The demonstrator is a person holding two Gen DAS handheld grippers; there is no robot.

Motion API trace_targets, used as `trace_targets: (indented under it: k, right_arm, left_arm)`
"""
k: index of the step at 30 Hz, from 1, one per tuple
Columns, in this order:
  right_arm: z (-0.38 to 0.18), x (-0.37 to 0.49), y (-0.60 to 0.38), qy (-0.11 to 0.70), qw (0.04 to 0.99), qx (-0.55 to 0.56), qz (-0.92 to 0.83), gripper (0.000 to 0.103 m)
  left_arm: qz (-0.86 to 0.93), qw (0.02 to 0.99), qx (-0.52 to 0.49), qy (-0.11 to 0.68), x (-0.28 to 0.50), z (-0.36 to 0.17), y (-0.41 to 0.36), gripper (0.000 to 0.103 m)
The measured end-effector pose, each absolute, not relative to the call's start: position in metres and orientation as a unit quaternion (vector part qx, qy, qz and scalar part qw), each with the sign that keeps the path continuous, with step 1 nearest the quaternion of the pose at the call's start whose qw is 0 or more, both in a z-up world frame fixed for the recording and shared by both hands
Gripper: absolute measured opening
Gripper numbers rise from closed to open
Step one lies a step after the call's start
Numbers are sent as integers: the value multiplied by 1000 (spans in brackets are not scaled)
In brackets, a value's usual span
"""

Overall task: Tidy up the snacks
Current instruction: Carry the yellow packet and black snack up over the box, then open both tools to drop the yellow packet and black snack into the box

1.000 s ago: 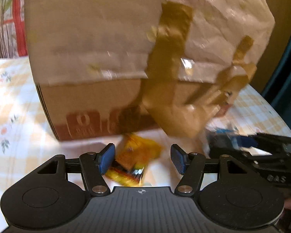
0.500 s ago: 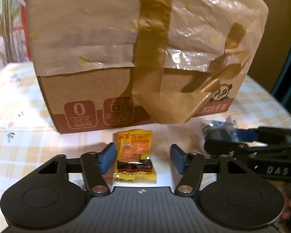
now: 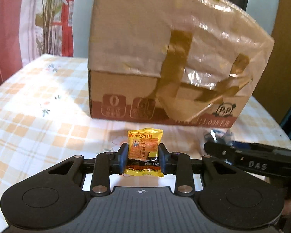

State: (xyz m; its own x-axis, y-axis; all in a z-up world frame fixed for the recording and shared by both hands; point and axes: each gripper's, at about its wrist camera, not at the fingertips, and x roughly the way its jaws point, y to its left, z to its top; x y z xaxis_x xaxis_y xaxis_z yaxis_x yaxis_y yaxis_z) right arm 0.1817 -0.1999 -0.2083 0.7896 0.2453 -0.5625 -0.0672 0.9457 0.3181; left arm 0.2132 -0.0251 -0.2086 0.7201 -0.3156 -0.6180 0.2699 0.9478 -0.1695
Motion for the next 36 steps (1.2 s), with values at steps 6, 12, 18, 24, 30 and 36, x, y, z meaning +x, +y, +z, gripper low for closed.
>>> trace_targets:
  k: [6, 12, 18, 24, 30, 36]
  right_arm:
    - [-208, 179, -199, 310, 937, 139, 84, 54]
    - [-203, 172, -197, 299, 943, 128, 72, 54]
    - [-195, 148, -196, 287, 947, 136, 60, 54]
    - [-164, 127, -205, 232, 960, 147, 59, 54]
    - [-104, 130, -210, 148, 977, 125, 85, 54]
    - [-49, 167, -222, 100, 986, 98, 90, 54]
  left_arm:
    - [-169, 929, -36, 326, 205, -199, -15, 34]
    - [-169, 936, -39, 308, 198, -185, -9, 34]
    - [-163, 945, -34, 280, 187, -167, -5, 34]
    - [-166, 961, -29, 218, 186, -126, -7, 34]
    - [-192, 970, -13, 145, 203, -69, -20, 34]
    - [-226, 966, -16, 129, 244, -34, -41, 34]
